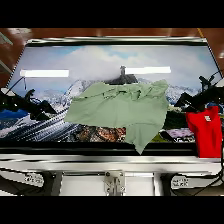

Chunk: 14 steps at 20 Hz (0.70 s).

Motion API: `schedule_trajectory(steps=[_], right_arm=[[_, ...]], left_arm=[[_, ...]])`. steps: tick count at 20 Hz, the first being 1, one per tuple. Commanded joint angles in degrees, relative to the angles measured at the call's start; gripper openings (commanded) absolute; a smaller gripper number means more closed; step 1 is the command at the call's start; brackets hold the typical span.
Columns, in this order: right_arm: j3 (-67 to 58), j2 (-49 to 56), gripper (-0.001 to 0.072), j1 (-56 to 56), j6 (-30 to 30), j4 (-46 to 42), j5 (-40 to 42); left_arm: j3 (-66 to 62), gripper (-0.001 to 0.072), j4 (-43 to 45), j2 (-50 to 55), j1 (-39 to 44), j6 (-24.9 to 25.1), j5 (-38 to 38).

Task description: Fold the shirts.

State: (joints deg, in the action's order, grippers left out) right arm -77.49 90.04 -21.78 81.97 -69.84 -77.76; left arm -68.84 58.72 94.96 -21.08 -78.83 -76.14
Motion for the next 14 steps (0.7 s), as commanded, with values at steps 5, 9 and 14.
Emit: schedule_trajectory(steps=[5, 9, 14], right_arm=[[1.20, -0.22, 0.0606, -0.74, -0.37, 2.47, -2.23], [1.20, -0.22, 0.0606, -0.74, -1.05, 2.43, -2.84], [7.13, -0.22, 0.0672, -1.20, -1.42, -2.69, -8.04]], left_arm=[[4.94, 0.0577, -9.38, 5.92, 4.13, 3.87, 3.48], [4.94, 0.0426, -10.36, 5.97, 6.16, 4.63, 7.37], [4.94, 0.0036, -10.36, 5.66, 6.36, 3.85, 7.10]])
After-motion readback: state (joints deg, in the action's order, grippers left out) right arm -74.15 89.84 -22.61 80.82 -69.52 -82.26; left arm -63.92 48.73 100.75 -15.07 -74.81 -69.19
